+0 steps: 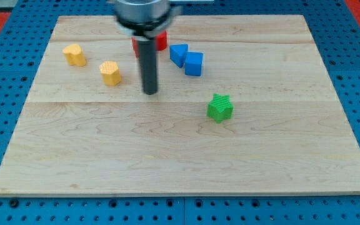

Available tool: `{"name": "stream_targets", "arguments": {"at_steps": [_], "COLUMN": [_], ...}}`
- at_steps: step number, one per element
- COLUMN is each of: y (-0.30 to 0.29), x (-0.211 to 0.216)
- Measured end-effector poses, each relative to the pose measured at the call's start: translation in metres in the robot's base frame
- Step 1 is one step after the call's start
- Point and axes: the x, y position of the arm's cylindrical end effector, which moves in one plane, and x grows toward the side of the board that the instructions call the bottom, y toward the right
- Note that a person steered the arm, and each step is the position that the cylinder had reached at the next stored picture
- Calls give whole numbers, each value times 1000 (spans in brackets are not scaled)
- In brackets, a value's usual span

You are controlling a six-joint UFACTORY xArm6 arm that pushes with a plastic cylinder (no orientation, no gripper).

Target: Push the group of red blocks to the top center of the board

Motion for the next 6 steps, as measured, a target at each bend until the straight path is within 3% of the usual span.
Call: {"name": "stream_targets", "arguments": {"at_steps": [3,6], "y": [-89,17], "x": [-66,-121]}}
